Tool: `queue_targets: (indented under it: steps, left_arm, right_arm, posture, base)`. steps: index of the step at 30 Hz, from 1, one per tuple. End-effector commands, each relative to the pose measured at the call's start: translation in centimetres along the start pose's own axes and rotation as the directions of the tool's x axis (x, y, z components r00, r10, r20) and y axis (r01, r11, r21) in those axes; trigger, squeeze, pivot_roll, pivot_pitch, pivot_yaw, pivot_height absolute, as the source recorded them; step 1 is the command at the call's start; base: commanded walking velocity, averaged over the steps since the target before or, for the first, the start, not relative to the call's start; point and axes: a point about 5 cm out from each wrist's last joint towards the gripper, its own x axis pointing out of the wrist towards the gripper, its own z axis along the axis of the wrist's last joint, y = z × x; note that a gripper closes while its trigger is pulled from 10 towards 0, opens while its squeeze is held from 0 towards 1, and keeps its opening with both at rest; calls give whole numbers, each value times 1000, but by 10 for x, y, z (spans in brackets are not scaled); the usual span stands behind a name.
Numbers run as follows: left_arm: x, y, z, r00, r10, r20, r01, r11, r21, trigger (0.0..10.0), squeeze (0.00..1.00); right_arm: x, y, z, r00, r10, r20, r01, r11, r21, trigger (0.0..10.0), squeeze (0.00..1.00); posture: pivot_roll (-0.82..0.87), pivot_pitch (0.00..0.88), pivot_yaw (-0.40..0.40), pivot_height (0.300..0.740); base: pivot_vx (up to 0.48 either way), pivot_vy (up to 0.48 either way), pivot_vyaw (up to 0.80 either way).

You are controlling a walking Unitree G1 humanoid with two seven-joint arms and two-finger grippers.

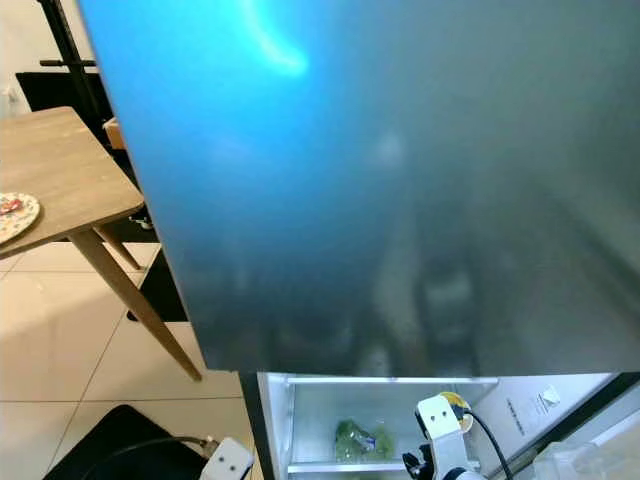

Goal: Restocking fridge

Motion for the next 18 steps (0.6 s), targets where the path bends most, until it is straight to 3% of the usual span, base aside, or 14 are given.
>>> queue_targets:
  steps: [1,8,18]
  left_arm:
    - [-5,0,-12,998,31,-52,-34,998,-55,10000,0]
    - [-23,7,-45,967,133,-217,-172,969,-174,10000,0]
    - [-41,17,-67,920,209,-331,-300,919,-256,10000,0]
  right_arm:
    - [-3,1,-12,999,-6,-53,6,1000,-1,10000,0]
    - [-4,2,-25,989,-94,-112,98,995,34,10000,0]
    - [-9,3,-40,973,-134,-186,140,990,21,10000,0]
  posture:
    - [-17,29,-67,740]
    - [-19,17,-68,740]
    - [-6,0,-81,740]
  base:
    - [0,0,0]
    - [0,0,0]
    - [0,0,0]
